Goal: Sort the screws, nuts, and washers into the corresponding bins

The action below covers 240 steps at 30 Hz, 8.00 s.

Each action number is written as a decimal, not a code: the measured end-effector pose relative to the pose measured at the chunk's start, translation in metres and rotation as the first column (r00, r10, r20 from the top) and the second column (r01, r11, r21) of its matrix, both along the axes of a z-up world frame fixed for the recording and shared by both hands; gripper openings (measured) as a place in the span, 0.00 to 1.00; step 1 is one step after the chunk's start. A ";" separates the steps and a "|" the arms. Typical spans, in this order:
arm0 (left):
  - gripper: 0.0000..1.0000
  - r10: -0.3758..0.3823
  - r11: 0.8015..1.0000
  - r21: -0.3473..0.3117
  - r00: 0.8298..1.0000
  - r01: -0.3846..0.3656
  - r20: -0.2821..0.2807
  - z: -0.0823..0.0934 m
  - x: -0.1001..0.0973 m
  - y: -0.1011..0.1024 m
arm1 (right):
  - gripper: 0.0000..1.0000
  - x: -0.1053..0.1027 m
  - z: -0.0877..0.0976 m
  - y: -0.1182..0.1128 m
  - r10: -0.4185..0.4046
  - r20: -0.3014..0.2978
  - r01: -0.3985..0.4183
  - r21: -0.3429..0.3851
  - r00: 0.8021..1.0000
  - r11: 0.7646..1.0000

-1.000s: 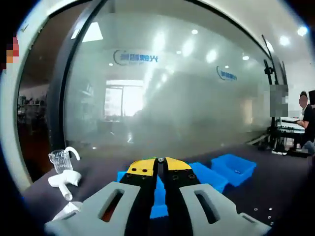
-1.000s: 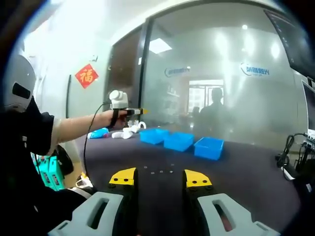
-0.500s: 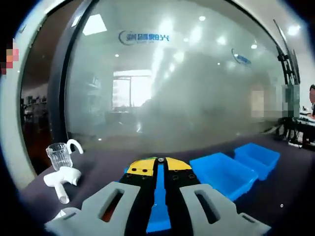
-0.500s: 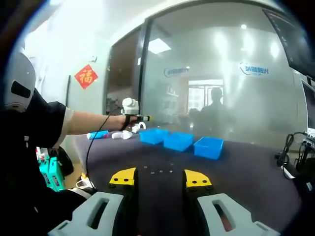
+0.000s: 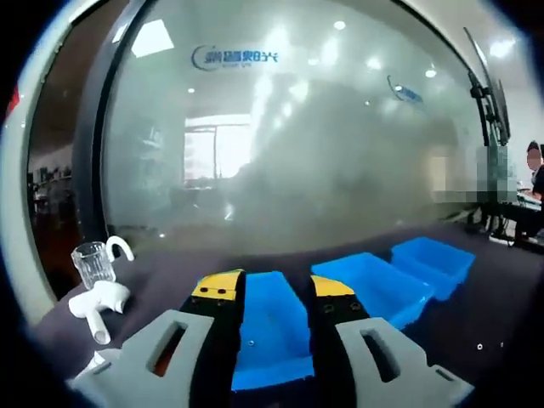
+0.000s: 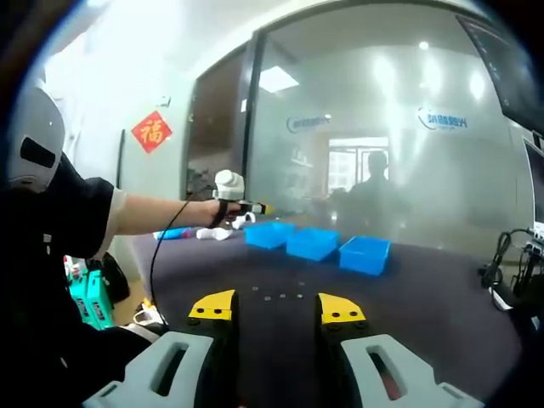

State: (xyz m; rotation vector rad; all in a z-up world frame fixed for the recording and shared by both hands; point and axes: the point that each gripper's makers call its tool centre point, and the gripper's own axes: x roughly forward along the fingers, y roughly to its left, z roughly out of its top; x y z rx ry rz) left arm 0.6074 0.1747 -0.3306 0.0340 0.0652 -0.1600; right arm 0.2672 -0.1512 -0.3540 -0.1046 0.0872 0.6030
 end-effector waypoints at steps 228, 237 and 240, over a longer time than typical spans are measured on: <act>0.04 0.011 0.998 0.069 0.995 -0.004 -0.099 -0.010 0.026 0.004 | 0.31 0.009 0.022 -0.011 -0.062 0.036 0.061 0.009 0.997 0.998; 0.26 0.001 0.999 0.043 0.996 0.003 -0.090 -0.005 0.007 0.009 | 0.31 0.008 0.021 -0.009 -0.052 0.032 0.052 0.017 0.998 0.999; 0.26 -0.010 0.999 0.037 0.998 0.012 -0.068 0.001 -0.007 0.011 | 0.31 0.008 0.021 -0.008 -0.048 0.034 0.048 0.016 0.998 0.999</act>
